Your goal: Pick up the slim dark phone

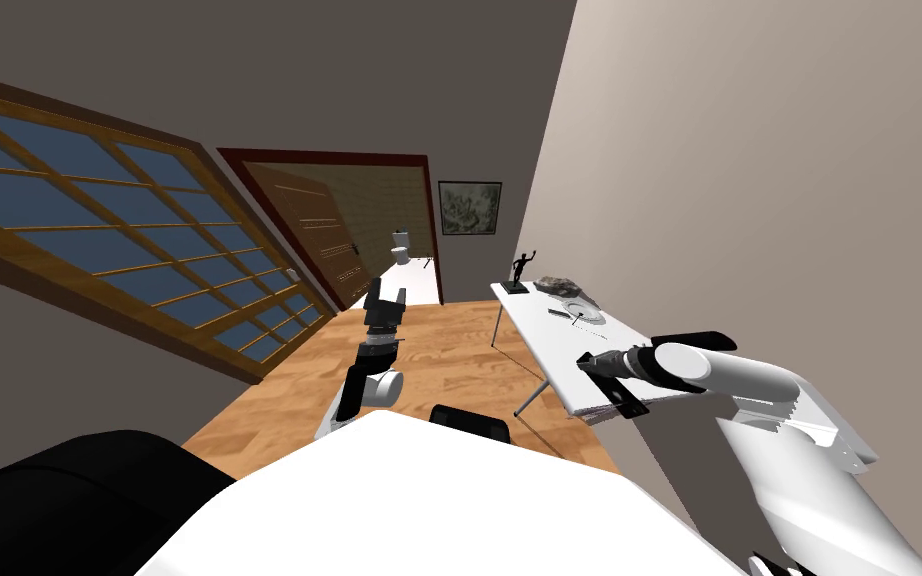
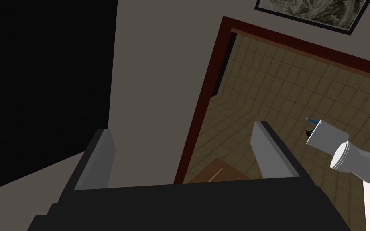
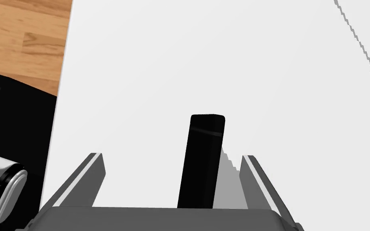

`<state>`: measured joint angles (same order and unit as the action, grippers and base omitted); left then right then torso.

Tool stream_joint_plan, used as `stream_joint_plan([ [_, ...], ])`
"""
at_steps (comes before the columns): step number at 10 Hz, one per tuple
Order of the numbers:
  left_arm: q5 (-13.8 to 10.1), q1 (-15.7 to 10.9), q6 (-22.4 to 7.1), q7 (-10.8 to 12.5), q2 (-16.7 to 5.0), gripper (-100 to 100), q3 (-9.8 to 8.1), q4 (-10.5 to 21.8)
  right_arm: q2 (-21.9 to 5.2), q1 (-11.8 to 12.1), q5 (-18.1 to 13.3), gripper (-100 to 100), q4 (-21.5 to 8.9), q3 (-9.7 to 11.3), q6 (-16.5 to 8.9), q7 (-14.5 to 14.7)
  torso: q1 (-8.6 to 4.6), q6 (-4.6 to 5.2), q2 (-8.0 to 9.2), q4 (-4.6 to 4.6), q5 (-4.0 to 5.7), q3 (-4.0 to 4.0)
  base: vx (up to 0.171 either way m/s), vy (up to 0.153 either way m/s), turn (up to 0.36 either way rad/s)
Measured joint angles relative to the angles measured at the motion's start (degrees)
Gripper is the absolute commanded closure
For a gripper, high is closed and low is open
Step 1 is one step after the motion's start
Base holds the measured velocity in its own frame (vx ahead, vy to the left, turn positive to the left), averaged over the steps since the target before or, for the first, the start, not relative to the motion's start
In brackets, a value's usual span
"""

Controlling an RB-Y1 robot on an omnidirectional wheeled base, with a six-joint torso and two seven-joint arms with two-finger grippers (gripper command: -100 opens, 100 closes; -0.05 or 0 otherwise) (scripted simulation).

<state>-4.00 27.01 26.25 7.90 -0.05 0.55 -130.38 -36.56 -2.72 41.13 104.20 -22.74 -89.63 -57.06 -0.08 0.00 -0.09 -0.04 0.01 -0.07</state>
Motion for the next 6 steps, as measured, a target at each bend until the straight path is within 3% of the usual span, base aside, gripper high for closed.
stream_joint_plan([
  [6,0.00,0.00,0.00,0.00,0.00,0,0.00,0.00,-1.24,-1.48,2.22,-100,-2.04,-0.44,-8.88,-4.30,-0.02,0.00,0.03,0.01,0.01,0.02,0.029,-0.008,-0.035],
])
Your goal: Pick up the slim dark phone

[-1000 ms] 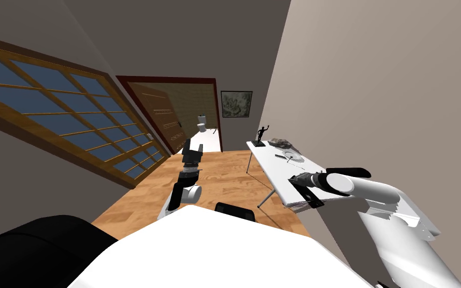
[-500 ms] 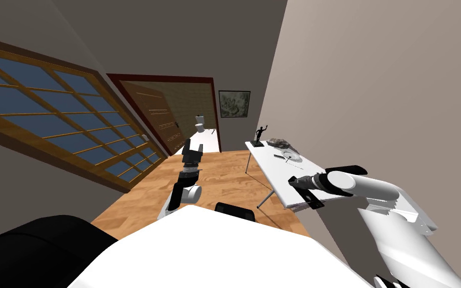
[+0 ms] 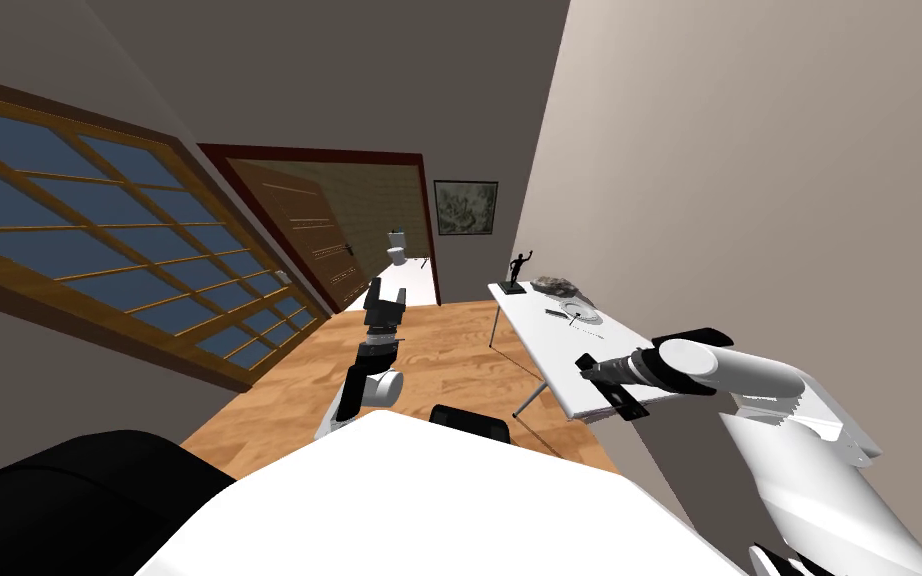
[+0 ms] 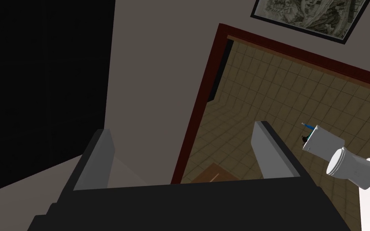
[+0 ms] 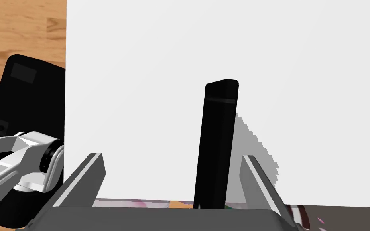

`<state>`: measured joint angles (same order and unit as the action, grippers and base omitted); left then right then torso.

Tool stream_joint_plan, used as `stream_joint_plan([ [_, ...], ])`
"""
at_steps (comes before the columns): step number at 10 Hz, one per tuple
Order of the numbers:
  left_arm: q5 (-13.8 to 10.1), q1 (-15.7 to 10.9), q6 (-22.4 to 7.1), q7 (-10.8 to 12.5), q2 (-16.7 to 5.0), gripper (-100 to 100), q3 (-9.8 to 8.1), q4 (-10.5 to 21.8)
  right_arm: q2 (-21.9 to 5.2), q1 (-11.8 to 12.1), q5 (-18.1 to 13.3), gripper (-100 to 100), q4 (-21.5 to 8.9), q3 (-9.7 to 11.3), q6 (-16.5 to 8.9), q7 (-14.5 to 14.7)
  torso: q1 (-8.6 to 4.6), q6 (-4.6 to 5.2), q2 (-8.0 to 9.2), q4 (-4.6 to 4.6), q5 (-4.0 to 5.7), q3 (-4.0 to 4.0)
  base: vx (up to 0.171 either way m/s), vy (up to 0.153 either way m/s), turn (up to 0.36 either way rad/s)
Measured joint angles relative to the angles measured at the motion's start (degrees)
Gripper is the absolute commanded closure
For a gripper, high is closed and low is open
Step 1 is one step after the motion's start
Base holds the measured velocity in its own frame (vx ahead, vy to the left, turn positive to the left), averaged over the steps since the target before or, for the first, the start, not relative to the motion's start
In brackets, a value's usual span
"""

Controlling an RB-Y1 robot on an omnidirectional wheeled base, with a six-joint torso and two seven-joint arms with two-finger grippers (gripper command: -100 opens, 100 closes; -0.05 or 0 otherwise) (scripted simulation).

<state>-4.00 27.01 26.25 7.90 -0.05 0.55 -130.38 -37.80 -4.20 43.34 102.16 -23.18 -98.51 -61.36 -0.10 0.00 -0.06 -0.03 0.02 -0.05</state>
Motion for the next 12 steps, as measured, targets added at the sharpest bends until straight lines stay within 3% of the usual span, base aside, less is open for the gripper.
stream_joint_plan([
  [6,0.00,0.00,0.00,0.00,0.00,0,0.00,0.00,-1.25,-1.48,2.07,-100,-1.93,-0.40,-7.63,-3.59,-0.14,0.00,-0.01,0.00,0.03,-0.01,0.029,-0.026,-0.029],
  [7,0.00,0.00,0.00,0.00,0.00,0,0.00,0.00,-1.27,-1.50,2.08,0,-1.97,-0.39,-7.85,-3.69,-0.07,0.00,0.03,0.00,0.02,0.02,0.000,0.000,0.000],
  [8,0.00,0.00,0.00,0.00,0.00,0,0.00,0.00,-1.27,-1.50,2.08,-100,-1.97,-0.40,-7.82,-3.68,0.00,0.00,0.07,0.02,0.00,0.04,-0.039,-0.063,0.266],
  [12,0.00,-0.01,0.00,0.00,-0.01,0,-0.01,0.00,-2.99,-0.88,2.63,-100,-0.11,3.65,-5.45,-9.86,-0.31,0.01,0.30,0.07,0.08,0.17,-0.048,-0.082,0.100],
])
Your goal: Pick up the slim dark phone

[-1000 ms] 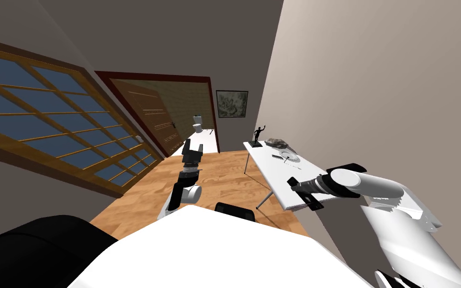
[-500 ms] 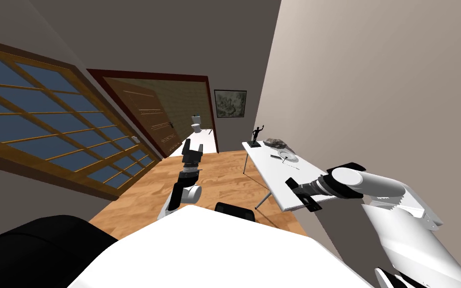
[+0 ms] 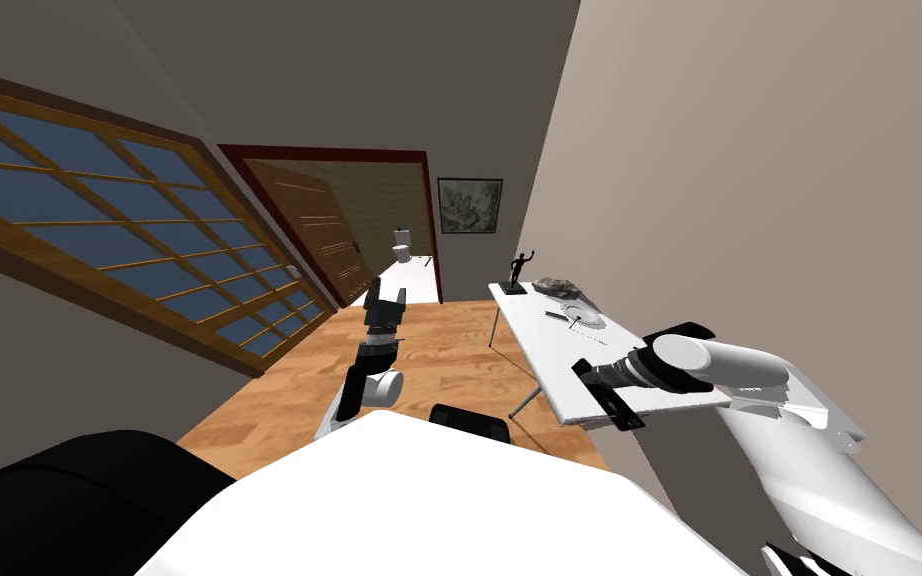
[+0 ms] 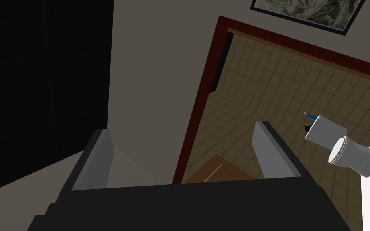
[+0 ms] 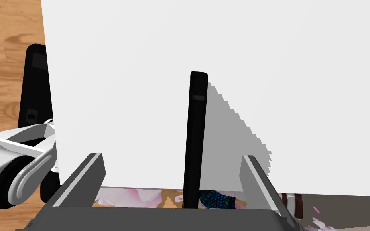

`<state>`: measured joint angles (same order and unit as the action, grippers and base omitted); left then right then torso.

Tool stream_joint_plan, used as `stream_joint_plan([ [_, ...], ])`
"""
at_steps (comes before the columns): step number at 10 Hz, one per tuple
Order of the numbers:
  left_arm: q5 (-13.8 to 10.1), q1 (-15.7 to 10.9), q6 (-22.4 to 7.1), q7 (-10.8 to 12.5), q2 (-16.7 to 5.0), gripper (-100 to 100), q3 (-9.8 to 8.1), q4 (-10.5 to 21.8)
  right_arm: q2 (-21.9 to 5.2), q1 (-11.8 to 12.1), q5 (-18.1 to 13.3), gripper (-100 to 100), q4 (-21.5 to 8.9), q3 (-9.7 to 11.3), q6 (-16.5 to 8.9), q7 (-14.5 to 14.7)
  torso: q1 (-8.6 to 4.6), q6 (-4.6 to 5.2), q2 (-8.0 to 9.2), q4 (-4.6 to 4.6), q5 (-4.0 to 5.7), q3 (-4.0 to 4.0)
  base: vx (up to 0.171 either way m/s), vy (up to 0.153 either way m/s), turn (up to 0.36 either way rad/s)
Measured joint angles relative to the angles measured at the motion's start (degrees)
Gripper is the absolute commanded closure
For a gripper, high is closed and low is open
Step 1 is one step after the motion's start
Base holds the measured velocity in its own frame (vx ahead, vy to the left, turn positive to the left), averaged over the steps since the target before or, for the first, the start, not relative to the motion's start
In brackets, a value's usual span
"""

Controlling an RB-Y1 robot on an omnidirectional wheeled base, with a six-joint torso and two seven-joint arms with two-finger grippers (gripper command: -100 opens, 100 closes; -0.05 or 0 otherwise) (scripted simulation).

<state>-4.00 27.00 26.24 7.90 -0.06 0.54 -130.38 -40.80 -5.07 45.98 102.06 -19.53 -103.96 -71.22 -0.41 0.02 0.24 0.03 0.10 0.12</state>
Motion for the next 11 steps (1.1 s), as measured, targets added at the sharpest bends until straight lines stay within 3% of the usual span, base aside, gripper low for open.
stream_joint_plan([
  [4,0.00,0.01,0.00,0.00,0.00,0,0.00,0.00,-1.00,0.32,0.28,-100,1.10,2.49,1.52,-5.58,0.16,0.01,-0.10,-0.02,-0.04,-0.05,-0.045,-0.059,0.141],
  [11,0.00,0.00,0.00,0.00,0.00,0,0.00,0.00,-3.61,1.29,1.06,-100,3.99,8.93,5.33,-16.66,0.12,0.01,-0.01,0.00,-0.03,0.00,-0.049,-0.065,0.104],
])
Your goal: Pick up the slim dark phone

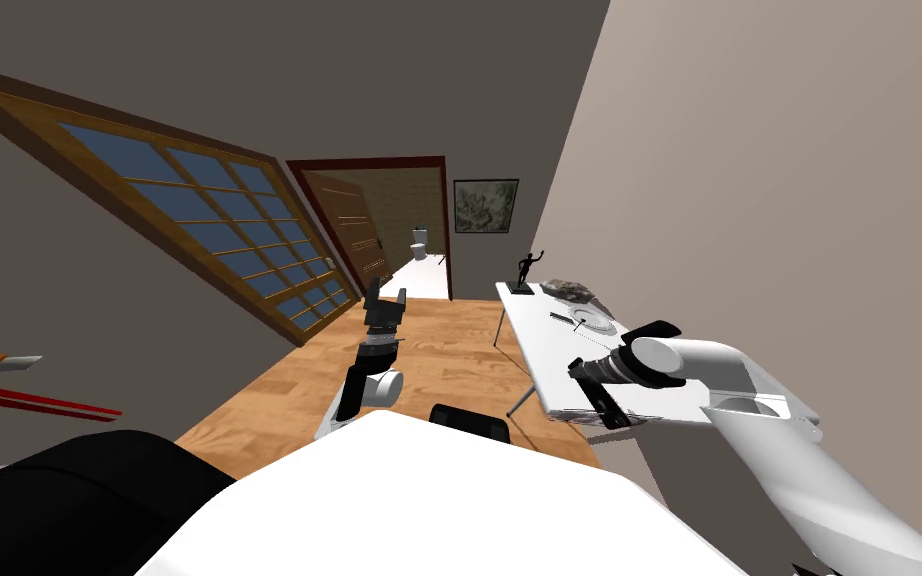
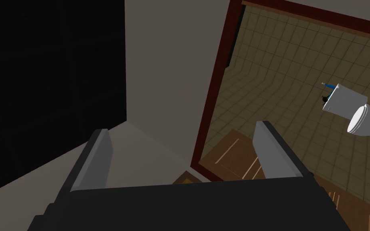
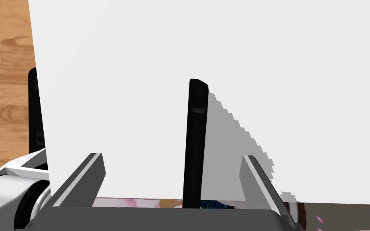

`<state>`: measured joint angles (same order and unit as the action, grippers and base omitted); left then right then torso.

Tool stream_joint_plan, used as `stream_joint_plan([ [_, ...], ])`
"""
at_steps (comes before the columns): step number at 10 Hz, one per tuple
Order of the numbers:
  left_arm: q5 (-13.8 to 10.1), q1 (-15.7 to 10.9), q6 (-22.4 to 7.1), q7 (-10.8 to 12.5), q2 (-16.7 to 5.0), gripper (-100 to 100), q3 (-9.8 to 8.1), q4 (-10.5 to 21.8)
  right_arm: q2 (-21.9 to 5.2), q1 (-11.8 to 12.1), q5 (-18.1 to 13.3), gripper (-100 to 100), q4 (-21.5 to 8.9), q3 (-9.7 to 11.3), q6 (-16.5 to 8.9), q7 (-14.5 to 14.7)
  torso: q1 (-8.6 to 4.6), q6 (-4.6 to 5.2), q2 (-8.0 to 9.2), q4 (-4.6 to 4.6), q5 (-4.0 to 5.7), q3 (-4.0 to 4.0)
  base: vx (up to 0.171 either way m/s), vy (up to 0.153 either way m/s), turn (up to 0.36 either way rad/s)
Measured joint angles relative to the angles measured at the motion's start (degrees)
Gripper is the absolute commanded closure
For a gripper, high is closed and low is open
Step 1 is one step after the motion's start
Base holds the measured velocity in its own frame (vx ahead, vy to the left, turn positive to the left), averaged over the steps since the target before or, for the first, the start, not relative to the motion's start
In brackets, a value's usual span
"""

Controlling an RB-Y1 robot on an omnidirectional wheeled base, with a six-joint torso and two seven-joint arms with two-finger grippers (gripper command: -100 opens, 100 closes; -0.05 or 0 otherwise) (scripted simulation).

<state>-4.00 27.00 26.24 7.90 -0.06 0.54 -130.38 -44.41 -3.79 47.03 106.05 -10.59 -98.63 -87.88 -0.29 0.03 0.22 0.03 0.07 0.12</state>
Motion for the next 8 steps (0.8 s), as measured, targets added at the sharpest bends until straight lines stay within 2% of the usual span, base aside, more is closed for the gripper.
stream_joint_plan([
  [1,0.00,0.01,0.00,0.00,0.00,0,0.00,0.00,-0.11,0.08,0.06,-100,0.15,0.18,0.16,-1.18,0.09,0.02,-0.08,-0.02,-0.02,-0.04,-0.064,-0.058,0.224],
  [3,0.00,0.00,0.00,0.00,0.00,0,0.00,0.00,-0.90,0.39,0.28,-100,1.03,2.19,1.35,-4.27,-0.04,0.01,-0.01,0.00,0.01,-0.01,-0.042,-0.054,0.050],
  [4,0.00,0.01,0.00,0.00,0.00,0,0.00,0.00,-1.01,0.40,0.33,-100,1.15,2.41,1.48,-5.40,0.05,0.03,-0.12,-0.02,-0.01,-0.06,-0.045,-0.063,0.189],
  [7,0.00,-0.01,0.00,0.00,0.00,0,0.00,0.00,-2.41,0.96,0.73,-100,2.75,5.80,3.35,-10.19,-0.04,-0.03,0.07,0.01,0.01,0.04,-0.078,-0.070,0.155],
  [8,0.00,0.00,0.00,0.00,0.00,0,0.00,0.00,-2.69,1.11,0.79,-100,3.04,6.61,4.01,-11.78,-0.08,0.03,0.04,0.01,0.02,0.03,-0.024,-0.041,-0.010],
])
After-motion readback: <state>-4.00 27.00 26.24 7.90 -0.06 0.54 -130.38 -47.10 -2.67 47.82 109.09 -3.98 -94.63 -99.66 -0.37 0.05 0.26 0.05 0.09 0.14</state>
